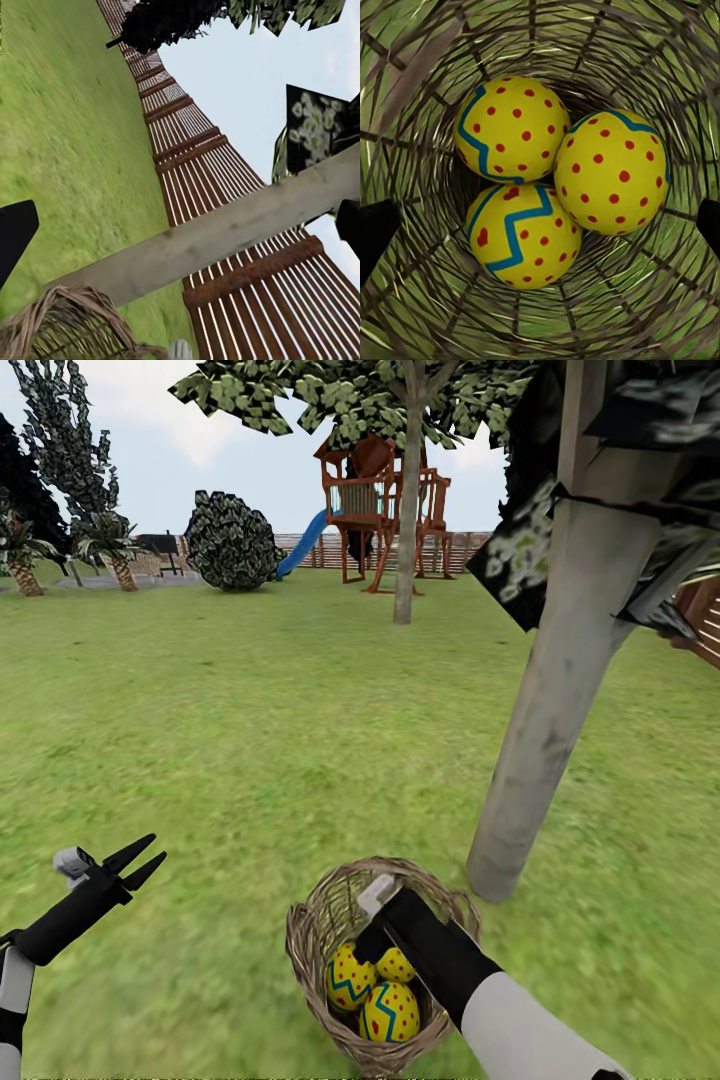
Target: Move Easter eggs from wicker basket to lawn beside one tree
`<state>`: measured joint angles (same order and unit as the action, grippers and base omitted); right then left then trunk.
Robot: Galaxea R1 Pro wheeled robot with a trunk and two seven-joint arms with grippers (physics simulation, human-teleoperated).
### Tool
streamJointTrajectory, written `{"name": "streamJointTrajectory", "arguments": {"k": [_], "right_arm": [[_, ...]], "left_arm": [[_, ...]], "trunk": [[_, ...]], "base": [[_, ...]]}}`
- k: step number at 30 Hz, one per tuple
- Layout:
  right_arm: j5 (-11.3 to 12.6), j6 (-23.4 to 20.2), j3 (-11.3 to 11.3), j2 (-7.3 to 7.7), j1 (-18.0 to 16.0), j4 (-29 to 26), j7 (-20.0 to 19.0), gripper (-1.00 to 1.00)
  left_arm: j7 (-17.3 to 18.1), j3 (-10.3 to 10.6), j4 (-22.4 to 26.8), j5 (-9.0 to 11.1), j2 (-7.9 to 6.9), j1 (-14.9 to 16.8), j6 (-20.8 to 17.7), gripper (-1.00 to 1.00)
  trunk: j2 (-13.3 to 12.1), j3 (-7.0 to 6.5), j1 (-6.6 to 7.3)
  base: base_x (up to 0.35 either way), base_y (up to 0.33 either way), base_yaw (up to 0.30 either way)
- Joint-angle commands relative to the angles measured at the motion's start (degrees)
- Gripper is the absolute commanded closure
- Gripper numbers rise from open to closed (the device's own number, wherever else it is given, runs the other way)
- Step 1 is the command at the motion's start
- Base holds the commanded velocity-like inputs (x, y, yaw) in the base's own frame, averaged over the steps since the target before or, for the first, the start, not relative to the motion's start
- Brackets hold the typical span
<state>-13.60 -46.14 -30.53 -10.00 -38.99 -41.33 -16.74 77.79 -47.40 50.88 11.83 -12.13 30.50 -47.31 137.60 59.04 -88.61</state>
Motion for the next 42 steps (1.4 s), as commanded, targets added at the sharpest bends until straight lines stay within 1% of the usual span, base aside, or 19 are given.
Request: {"name": "streamJointTrajectory", "arguments": {"k": [1,9,12,14,17,26,33,36,37,39,41,42], "right_arm": [[-0.8,0.0,-0.2,0.0,0.0,-0.3,-0.5,-1.0],[-1.3,0.0,-0.8,0.0,0.0,-0.6,-0.6,-1.0],[-1.5,0.1,-2.2,0.0,0.0,-0.8,-0.5,-1.0],[-2.3,0.1,-3.5,0.0,0.0,-0.9,-0.5,-1.0],[-4.0,0.2,-4.4,0.0,0.0,-0.9,-0.6,-1.0],[-5.6,0.2,-4.8,0.0,-0.1,-0.4,-0.7,-1.0],[-5.8,0.3,-5.0,0.0,-0.1,-0.3,-0.7,-1.0],[-5.6,0.2,-4.5,0.0,-0.1,-0.8,-0.2,-1.0],[-5.5,0.3,-3.8,0.0,-0.2,-0.9,0.2,-1.0],[-5.5,0.3,0.0,0.0,-0.5,-1.1,3.5,-1.0],[-5.4,0.3,2.1,0.0,-0.7,-1.1,5.1,-1.0],[-5.3,0.3,2.6,0.0,-0.8,-1.1,5.6,-1.0]], "left_arm": [[0.2,-0.1,0.0,0.0,0.0,0.1,-0.6,-1.0],[0.2,-0.1,-0.1,0.0,0.0,0.0,-0.6,-1.0],[0.2,-0.1,-0.1,0.0,0.0,0.1,-0.6,-1.0],[0.2,-0.1,-0.1,0.0,0.0,0.1,-0.6,-1.0],[0.2,-0.1,-0.1,0.0,0.0,0.1,-0.6,-1.0],[0.2,-0.1,-0.1,0.0,-0.01,0.1,-0.6,-1.0],[0.2,-0.1,0.0,0.0,-0.07,0.1,-0.6,-1.0],[0.2,-0.1,-0.1,0.0,-0.08,0.0,-0.6,-1.0],[0.2,-0.1,-0.1,0.0,-0.08,0.0,-0.6,-1.0],[0.2,-0.2,-0.1,0.1,-0.08,0.0,-0.6,-1.0],[0.2,-0.3,0.0,0.0,-0.08,0.0,-0.6,-1.0],[0.2,-0.3,0.0,0.0,-0.08,0.0,-0.6,-1.0]], "trunk": [[0.4,0.24,-0.21],[3.6,1.67,-1.97],[4.8,2.21,-2.63],[5.6,2.57,-3.06],[5.7,3.24,-3.14],[5.8,5.23,-3.37],[5.9,6.78,-3.55],[5.9,6.78,-3.55],[5.9,6.78,-3.55],[5.9,6.78,-3.55],[5.9,6.78,-3.55],[5.9,6.78,-3.55]], "base": [[0.0,0.0,0.0],[0.0,0.0,0.0],[0.0,0.0,0.0],[0.0,0.0,0.0],[0.0,0.0,0.0],[0.0,0.0,0.0],[0.0,0.0,0.0],[0.0,0.0,0.0],[0.0,0.0,0.0],[0.0,0.0,0.0],[0.0,0.0,0.0],[0.0,0.0,0.0]]}}
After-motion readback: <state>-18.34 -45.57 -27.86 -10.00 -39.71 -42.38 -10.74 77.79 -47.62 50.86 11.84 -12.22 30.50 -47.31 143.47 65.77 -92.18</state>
